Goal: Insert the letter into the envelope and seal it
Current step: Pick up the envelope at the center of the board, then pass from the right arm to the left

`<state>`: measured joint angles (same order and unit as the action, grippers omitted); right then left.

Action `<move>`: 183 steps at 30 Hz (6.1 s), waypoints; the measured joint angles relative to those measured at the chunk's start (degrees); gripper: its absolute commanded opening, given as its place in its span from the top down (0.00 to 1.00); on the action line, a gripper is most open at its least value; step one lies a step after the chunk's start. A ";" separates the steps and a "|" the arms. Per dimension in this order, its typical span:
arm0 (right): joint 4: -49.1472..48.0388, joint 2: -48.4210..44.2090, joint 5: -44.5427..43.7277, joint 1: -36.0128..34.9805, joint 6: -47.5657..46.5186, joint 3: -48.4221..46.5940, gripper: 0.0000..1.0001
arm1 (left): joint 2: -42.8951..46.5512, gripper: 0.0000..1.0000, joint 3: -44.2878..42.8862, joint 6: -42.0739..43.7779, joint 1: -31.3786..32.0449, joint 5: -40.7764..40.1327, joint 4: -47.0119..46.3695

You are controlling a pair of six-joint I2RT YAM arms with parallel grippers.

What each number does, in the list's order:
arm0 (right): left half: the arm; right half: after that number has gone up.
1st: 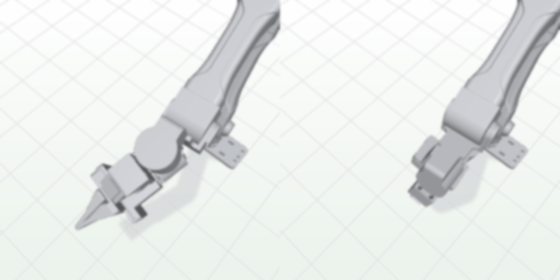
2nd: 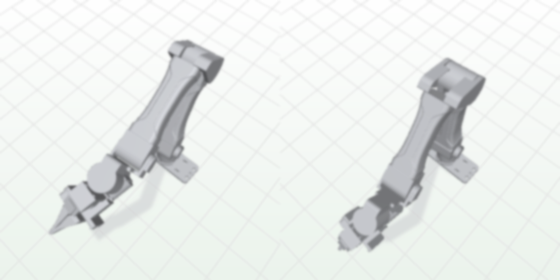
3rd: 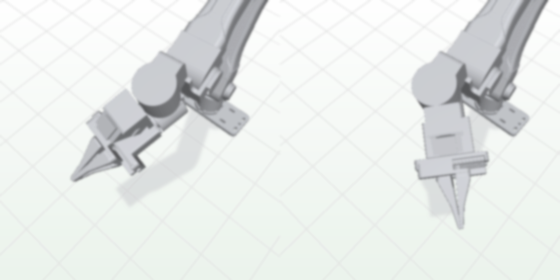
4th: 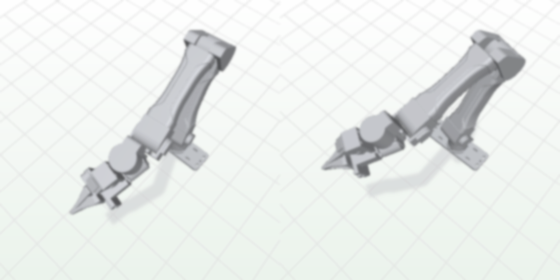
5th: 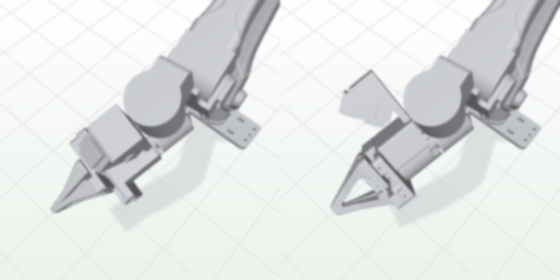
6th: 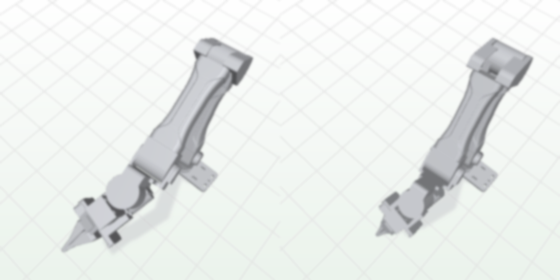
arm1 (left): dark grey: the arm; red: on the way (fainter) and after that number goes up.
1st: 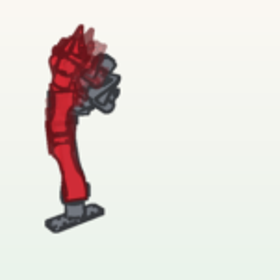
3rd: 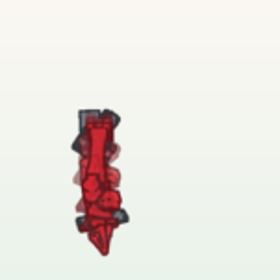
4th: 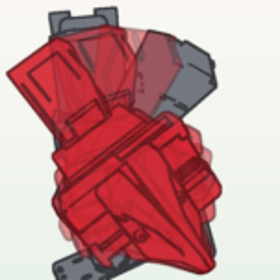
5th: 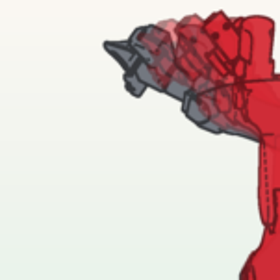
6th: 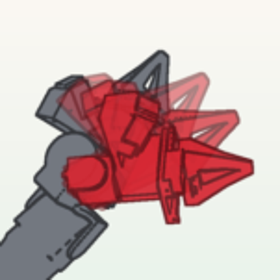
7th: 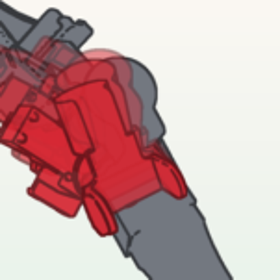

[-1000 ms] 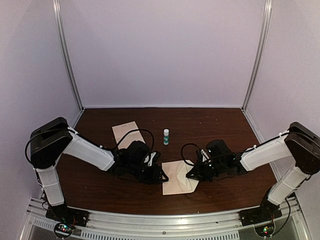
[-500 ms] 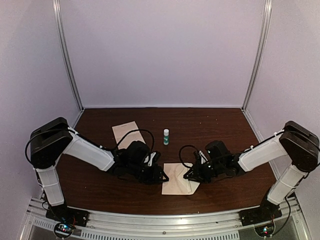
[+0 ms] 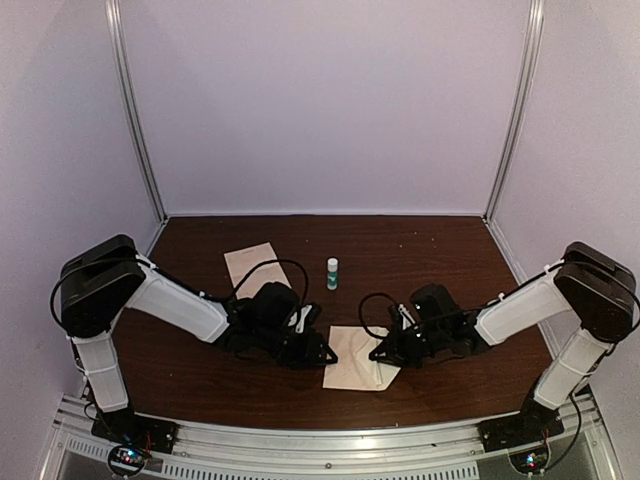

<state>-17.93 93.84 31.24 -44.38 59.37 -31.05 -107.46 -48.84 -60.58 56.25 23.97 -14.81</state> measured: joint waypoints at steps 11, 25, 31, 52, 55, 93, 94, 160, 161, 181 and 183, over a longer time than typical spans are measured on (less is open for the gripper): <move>-9.66 -5.49 -1.64 0.00 1.33 6.27 1.00 | 1.99 0.44 2.43 -1.51 -0.09 -0.17 -2.03; -16.13 -15.39 2.78 0.00 -10.43 7.54 1.00 | 11.23 0.36 7.96 -2.12 -3.48 1.29 -12.20; -14.86 -20.28 3.96 0.11 -12.94 7.54 1.00 | 13.03 0.48 9.11 -2.16 -3.69 3.21 -16.24; -13.09 -24.22 7.80 0.42 -13.09 6.71 1.00 | 16.15 0.70 9.57 -1.60 -3.69 5.42 -20.70; -12.87 -24.22 8.33 0.39 -13.09 6.32 1.00 | 16.15 0.83 9.57 -1.53 -3.69 5.49 -20.74; -14.88 -22.69 7.80 1.42 -2.47 5.95 1.00 | 19.08 1.00 12.85 -3.19 -3.04 5.18 -28.92; -14.88 -22.71 7.93 1.46 -2.34 5.95 1.00 | 19.08 1.00 12.85 -3.19 -3.02 5.18 -28.92; -12.28 -17.59 11.13 2.62 0.39 -1.84 1.00 | 17.99 0.99 11.89 -2.78 -3.54 8.31 -30.64; -12.33 -17.09 11.13 2.38 0.39 -1.99 1.00 | 17.99 0.99 11.89 -2.80 -3.54 8.48 -30.69; -5.29 -23.28 7.41 4.42 -2.43 -1.90 0.69 | 19.69 1.00 12.96 -2.93 -3.54 9.14 -34.07; -5.07 -23.30 7.91 4.57 -2.67 -1.90 0.69 | 19.71 1.00 12.96 -2.93 -3.54 9.68 -35.32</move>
<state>-23.00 70.54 39.16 -39.81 56.71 -32.95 -87.74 -35.88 -63.51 52.71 33.65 -50.13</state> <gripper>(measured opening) 0.312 0.005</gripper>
